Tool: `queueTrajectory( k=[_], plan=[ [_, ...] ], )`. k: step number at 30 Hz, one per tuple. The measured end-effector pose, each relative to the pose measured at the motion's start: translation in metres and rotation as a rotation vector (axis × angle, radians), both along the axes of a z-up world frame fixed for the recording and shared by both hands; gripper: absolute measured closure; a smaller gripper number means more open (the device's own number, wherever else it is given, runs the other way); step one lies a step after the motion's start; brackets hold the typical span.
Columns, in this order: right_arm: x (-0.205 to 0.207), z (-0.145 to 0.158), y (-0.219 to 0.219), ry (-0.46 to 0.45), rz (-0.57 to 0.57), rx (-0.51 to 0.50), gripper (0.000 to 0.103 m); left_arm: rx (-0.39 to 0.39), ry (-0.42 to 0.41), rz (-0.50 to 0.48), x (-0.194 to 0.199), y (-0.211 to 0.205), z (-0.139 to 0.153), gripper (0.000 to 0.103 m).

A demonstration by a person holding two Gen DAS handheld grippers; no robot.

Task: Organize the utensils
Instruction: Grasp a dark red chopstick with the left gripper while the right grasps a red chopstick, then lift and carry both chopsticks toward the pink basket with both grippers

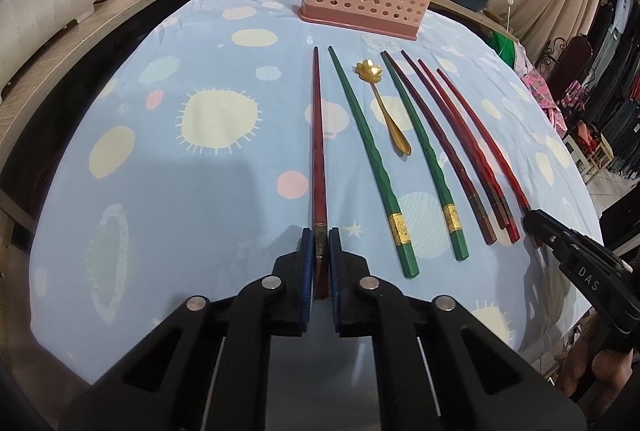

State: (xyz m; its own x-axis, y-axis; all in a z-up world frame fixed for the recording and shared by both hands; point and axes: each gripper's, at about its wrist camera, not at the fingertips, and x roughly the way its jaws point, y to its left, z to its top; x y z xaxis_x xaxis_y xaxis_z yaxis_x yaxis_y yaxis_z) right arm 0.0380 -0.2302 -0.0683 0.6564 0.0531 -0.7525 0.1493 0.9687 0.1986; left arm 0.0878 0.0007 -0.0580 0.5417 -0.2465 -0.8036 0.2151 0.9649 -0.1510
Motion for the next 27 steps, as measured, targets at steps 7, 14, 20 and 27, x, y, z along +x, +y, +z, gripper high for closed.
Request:
queueTrajectory(
  k=[7, 14, 20, 27],
  plan=[
    [-0.006, 0.015, -0.005, -0.035, -0.007, 0.015, 0.095, -0.023, -0.039, 0.017, -0.002, 0.009, 0.021, 0.096],
    [-0.009, 0.044, -0.010, -0.106, -0.013, 0.031, 0.095, -0.048, -0.094, 0.025, 0.000, 0.016, 0.047, 0.096],
    [-0.008, 0.069, -0.021, -0.163, -0.029, 0.054, 0.096, -0.068, -0.146, 0.047, 0.006, 0.024, 0.070, 0.096],
    [-0.002, 0.094, -0.037, -0.220, -0.054, 0.061, 0.096, -0.083, -0.229, 0.066, 0.017, 0.030, 0.103, 0.096]
  ],
)
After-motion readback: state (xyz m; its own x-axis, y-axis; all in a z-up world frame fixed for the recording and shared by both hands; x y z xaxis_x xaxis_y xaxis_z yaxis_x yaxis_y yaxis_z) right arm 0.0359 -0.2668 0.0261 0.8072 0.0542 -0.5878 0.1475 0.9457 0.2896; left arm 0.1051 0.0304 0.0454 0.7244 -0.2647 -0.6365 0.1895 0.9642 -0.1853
